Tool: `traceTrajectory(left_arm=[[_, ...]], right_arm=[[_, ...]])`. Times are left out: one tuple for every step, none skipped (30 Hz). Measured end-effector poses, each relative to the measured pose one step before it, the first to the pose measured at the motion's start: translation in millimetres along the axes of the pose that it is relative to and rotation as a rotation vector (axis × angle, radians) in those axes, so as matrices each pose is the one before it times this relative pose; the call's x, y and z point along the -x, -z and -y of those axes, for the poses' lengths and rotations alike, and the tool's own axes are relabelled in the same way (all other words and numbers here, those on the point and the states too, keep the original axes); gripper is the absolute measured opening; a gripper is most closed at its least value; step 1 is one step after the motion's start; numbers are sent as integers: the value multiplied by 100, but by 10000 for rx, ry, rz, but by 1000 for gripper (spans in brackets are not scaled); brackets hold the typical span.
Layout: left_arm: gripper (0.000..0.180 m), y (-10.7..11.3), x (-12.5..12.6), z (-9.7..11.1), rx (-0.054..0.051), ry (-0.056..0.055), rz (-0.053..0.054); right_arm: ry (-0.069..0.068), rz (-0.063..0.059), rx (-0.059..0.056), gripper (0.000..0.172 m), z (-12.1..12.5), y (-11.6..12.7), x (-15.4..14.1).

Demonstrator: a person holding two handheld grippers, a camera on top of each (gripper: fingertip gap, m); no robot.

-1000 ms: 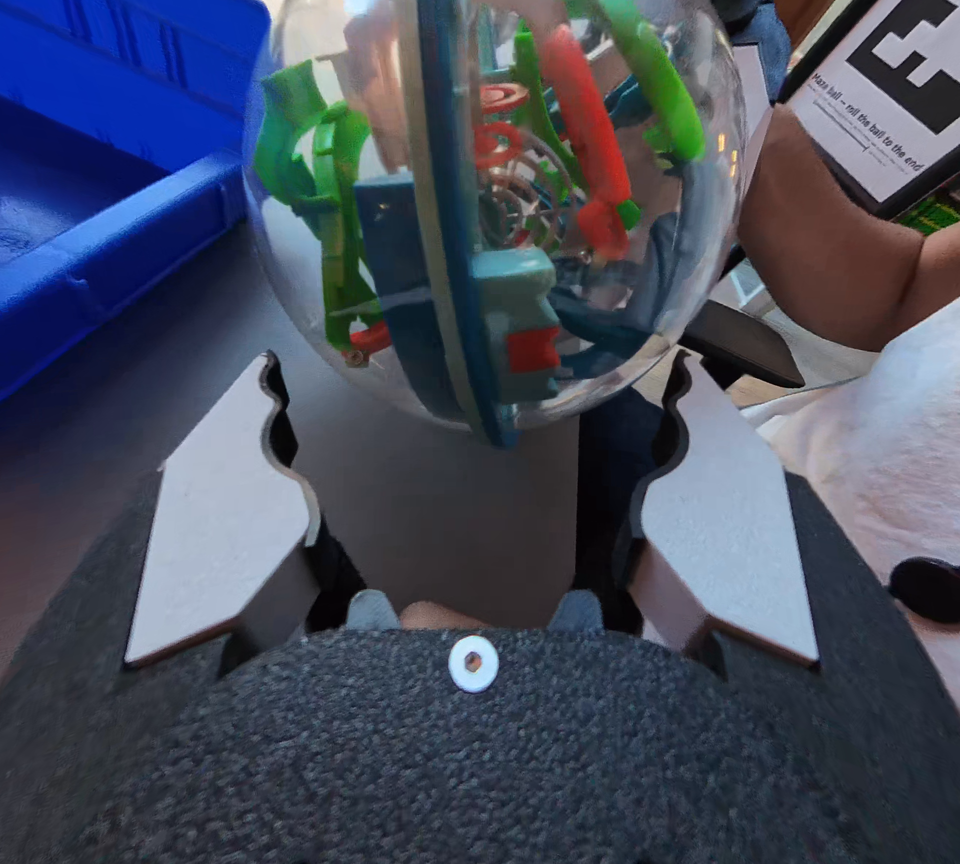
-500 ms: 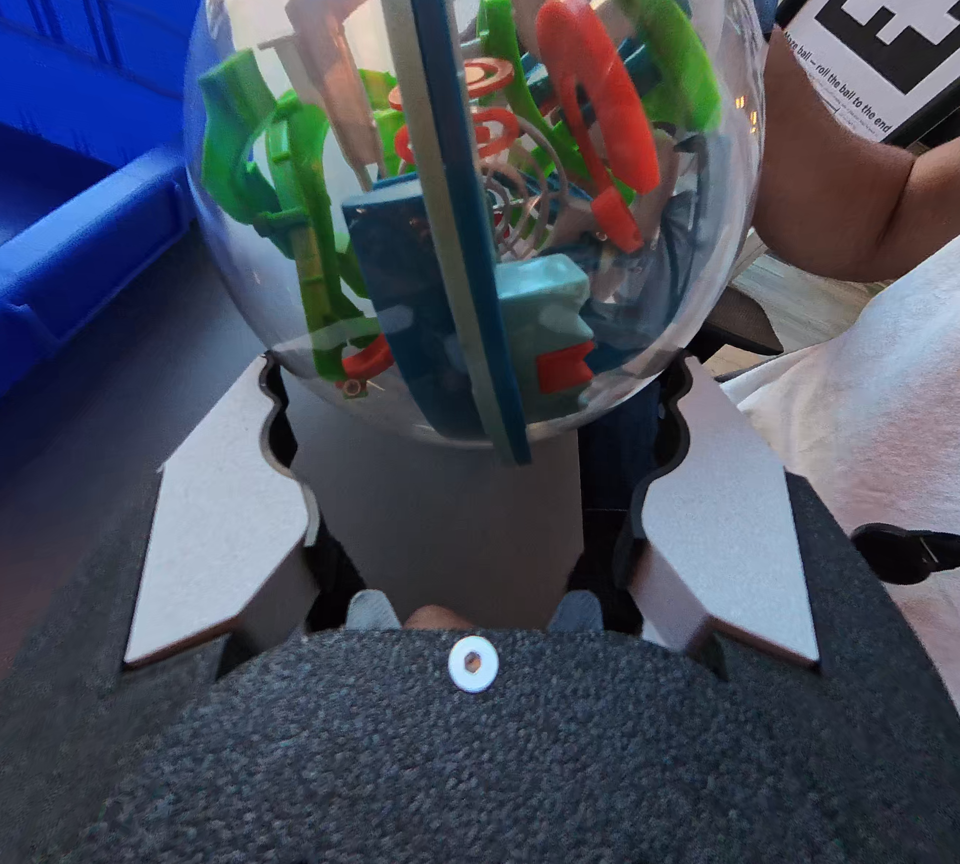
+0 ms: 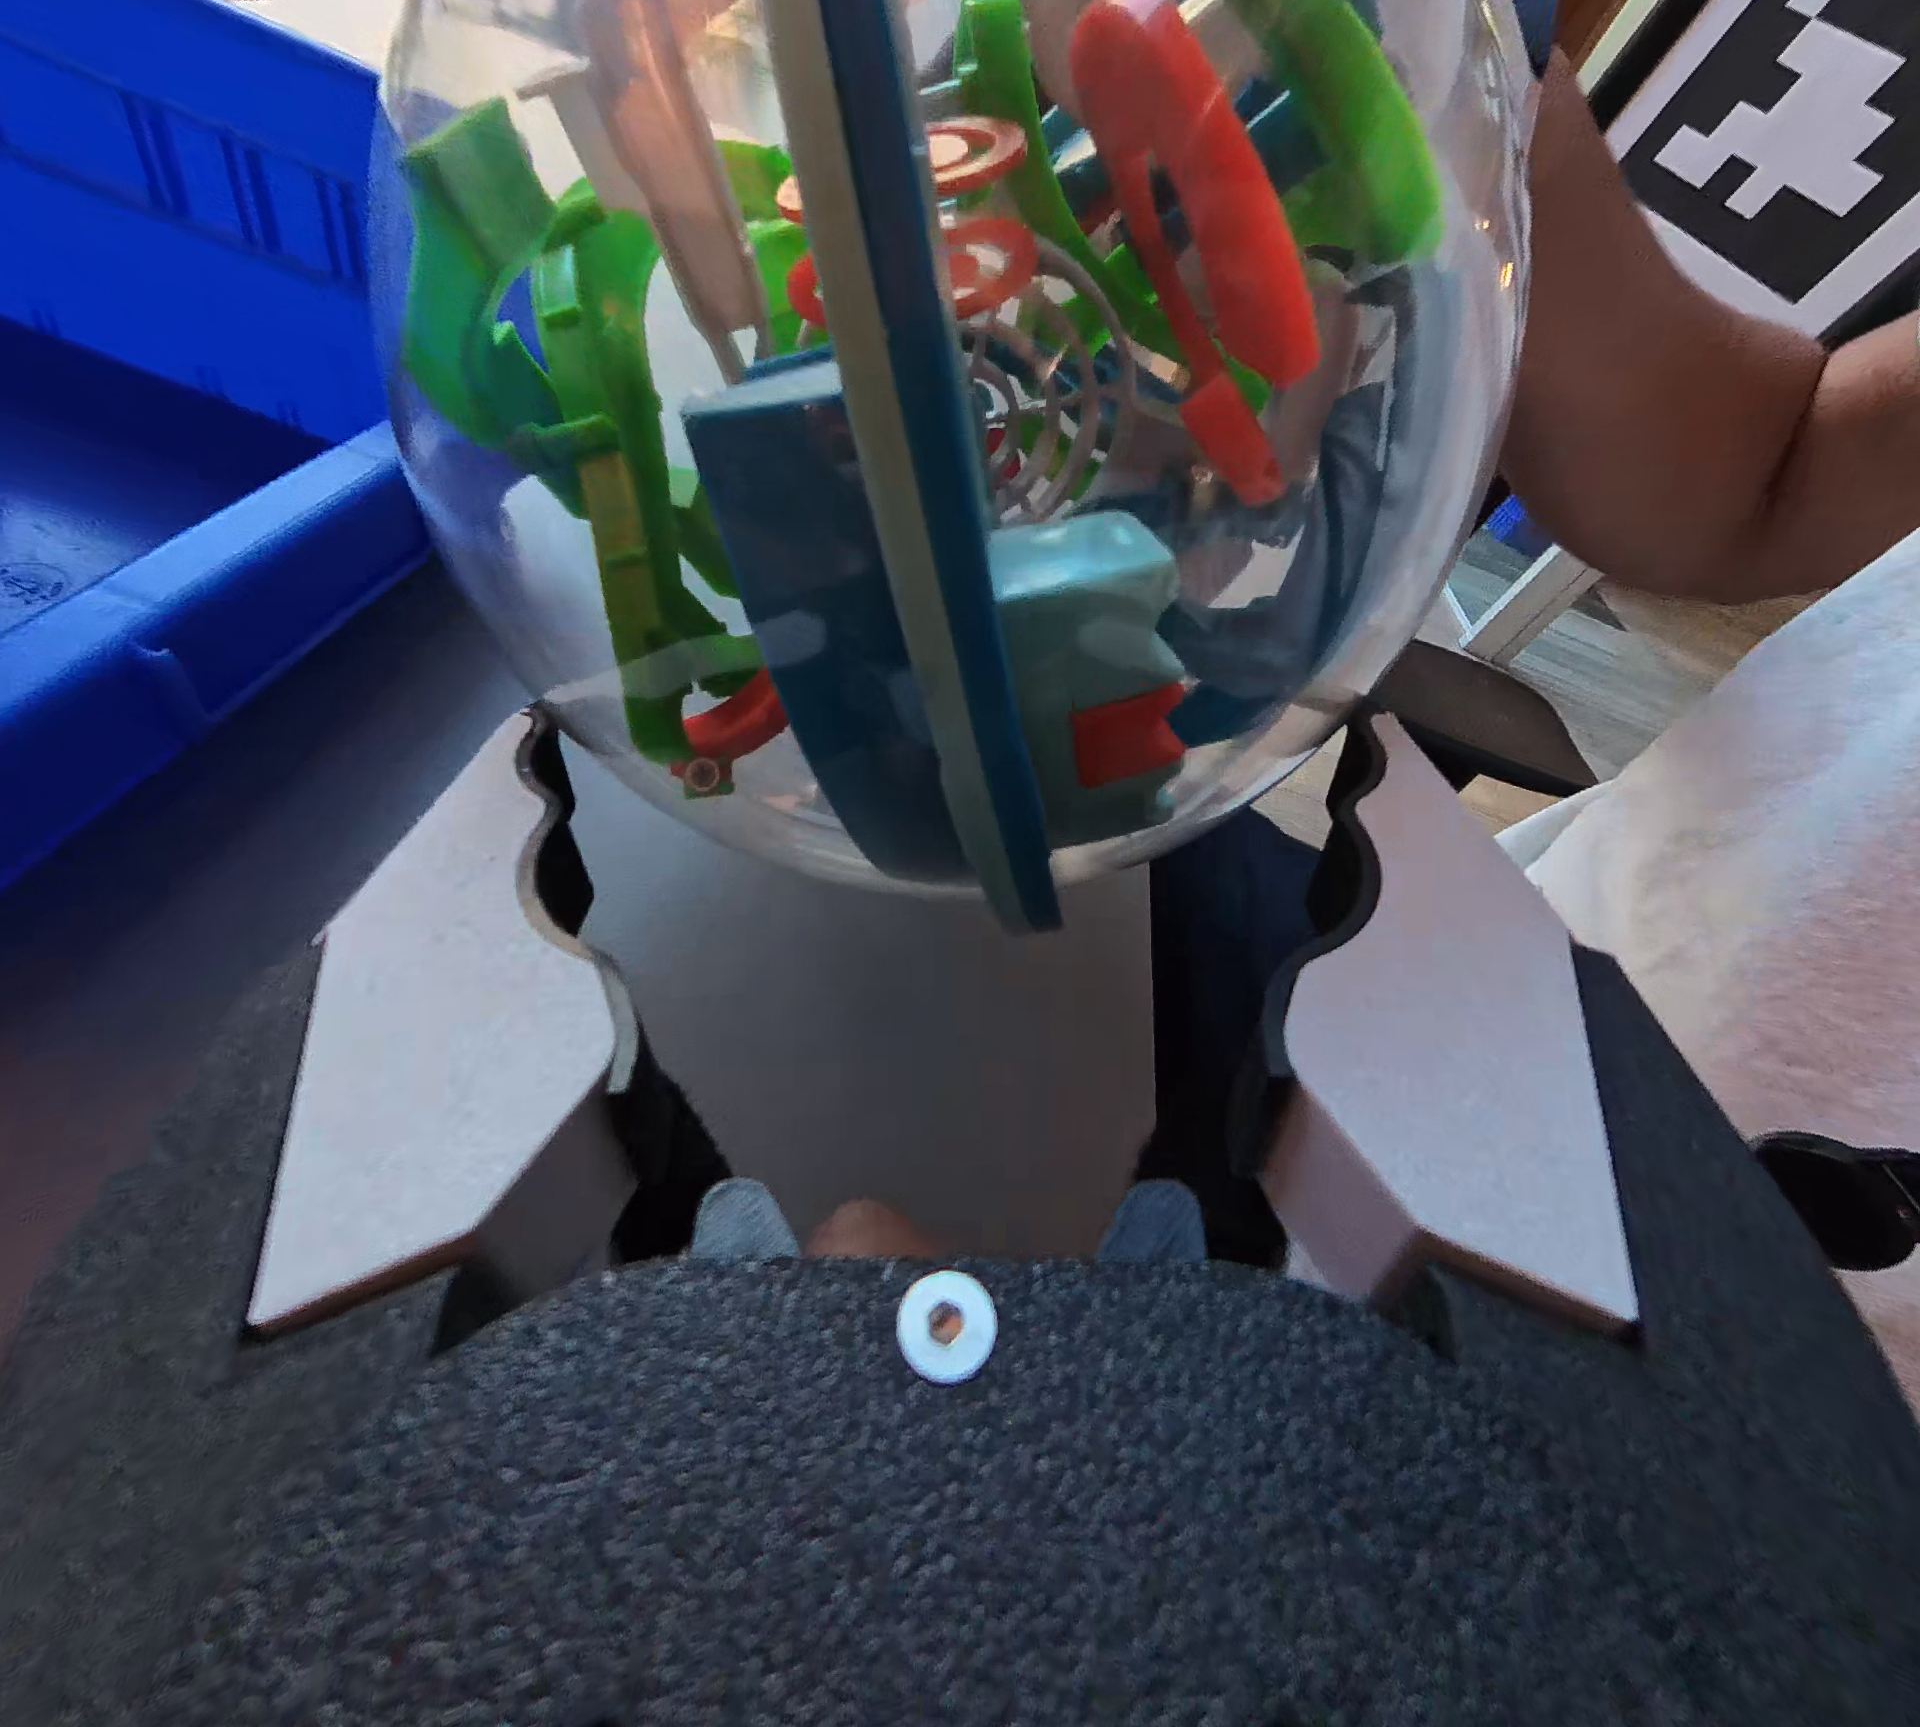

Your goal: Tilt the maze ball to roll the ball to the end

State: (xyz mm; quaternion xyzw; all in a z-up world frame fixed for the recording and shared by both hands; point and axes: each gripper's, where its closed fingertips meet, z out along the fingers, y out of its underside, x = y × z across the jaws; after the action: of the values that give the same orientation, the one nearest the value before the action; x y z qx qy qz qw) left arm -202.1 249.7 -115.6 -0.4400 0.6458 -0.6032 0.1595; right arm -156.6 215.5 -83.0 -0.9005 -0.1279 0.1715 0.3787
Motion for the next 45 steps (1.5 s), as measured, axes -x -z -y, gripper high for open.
traceTrajectory(left_arm=[[141, -28, 27, -158, 102, 61, -2], [141, 0, 47, -104, 55, 49, 4], [141, 9, 37, -107, 64, 53, 1], [141, -29, 49, -248, 159, 21, 23], [141, -113, 97, -397, 268, -73, 99], [140, -190, 101, -436, 304, -135, 159], [140, -219, 85, -349, 255, -135, 164], [141, -150, 41, -158, 116, -79, 105], [141, 6, -12, 128, -79, 5, 0], [141, 13, -23, 15, -6, 41, -49], [141, 9, 1, -24, 5, 31, -26], [141, -7, -10, -46, 30, 11, -17], [141, -1, -22, -36, 23, 5, -14], [141, -21, -16, -71, 38, 17, -21], [141, -39, -25, -97, 65, 48, -51], [141, -36, -42, -110, 76, 65, -76], [141, -63, -26, -112, 79, 56, -68], [141, -64, -25, -85, 68, 31, -40], [141, -79, -16, -102, 73, 4, -12], [141, -74, -2, -82, 68, -10, 5], [141, -67, -20, -104, 75, -2, -3], [141, -47, 2, -63, 55, -6, 4], [141, -3, 4, -24, 14, -16, 15], [141, 35, 0, 53, -39, -30, 22], [141, 113, 2, 145, -117, -55, 41], [141, 169, 8, 232, -170, -81, 48], [141, 178, 20, 229, -171, -78, 44], [141, 139, 28, 175, -121, -70, 48], [141, 72, 37, 71, -48, -57, 48], [141, -2, 26, -31, 25, -34, 36], [141, -46, 9, -91, 62, -29, 32], [141, -60, -5, -84, 61, -30, 24], [141, -24, -5, -13, 10, -44, 29], [141, 11, 6, 64, -42, -59, 33], [141, 33, 2, 137, -81, -71, 41], [141, 43, 5, 169, -100, -67, 39], [140, 39, -2, 144, -78, -65, 42], [140, 25, 14, 132, -61, -93, 70], [140, 22, 28, 134, -59, -123, 96], [140, 27, 49, 140, -50, -149, 122], [140, 47, 54, 150, -58, -169, 142], [140, 71, 64, 172, -53, -175, 152], [140, 67, 63, 176, -42, -175, 158], [140, 91, 58, 189, -44, -161, 152], [140, 94, 66, 207, -46, -154, 149]], right_arm=[[-29, 16, 171, 154, -102, -79, -39], [-18, 19, 41, 154, 2, -71, -34], [-68, 54, 12, 154, -44, -76, -33], [-175, 96, 51, 154, -153, -112, -11], [-283, 145, -18, 154, -87, -116, 8], [-304, 155, -131, 154, 5, -101, -56], [-223, 79, -22, 154, -182, -134, -166], [-99, 24, 82, 154, -368, -167, -202], [18, 43, -145, 154, 3, 41, -59], [-82, 36, -67, 154, -12, 4, 21], [-50, -8, -58, 154, -10, -39, 1], [-24, -20, -62, 154, 36, -29, 6], [-9, -31, -27, 154, 51, 0, 19], [12, -42, -12, 154, 50, -1, 27], [16, -66, -27, 154, 91, -1, 19], [3, -70, -25, 154, 108, 3, 36], [-4, -74, 13, 154, 97, 13, 39], [18, -75, 40, 154, 89, 16, 25], [34, -60, 81, 154, 46, 29, 6], [75, -62, 86, 154, 25, 18, 8], [81, -58, 75, 154, 43, 25, 16], [76, -50, 44, 154, 59, 12, 11], [61, -43, 49, 154, 31, 6, 4], [34, -25, 43, 154, 34, 3, 26], [50, -22, -26, 154, 106, 26, 50], [36, -3, -54, 154, 131, 48, 61], [21, 10, -61, 154, 133, 53, 82], [29, 5, -71, 154, 148, 33, 65], [46, -2, -45, 154, 92, 5, 23], [55, -7, 2, 154, 42, -6, 2], [76, -29, 39, 154, 6, -12, -4], [85, -42, 65, 154, -6, -2, 9], [87, -51, 67, 154, 14, 26, 25], [92, -50, 23, 154, 63, 51, 37], [75, -42, 1, 154, 92, 75, 42], [79, -40, -26, 154, 122, 101, 27], [74, -35, -25, 154, 122, 98, 47], [88, -41, 2, 154, 101, 87, 25], [150, -58, -12, 154, 123, 115, 35], [186, -68, -22, 154, 139, 101, 35], [207, -68, -30, 154, 144, 106, 32], [234, -72, -55, 154, 176, 107, 46], [229, -67, -53, 154, 165, 116, 37], [218, -54, -57, 154, 178, 119, 30], [202, -44, -74, 154, 187, 118, 27]])
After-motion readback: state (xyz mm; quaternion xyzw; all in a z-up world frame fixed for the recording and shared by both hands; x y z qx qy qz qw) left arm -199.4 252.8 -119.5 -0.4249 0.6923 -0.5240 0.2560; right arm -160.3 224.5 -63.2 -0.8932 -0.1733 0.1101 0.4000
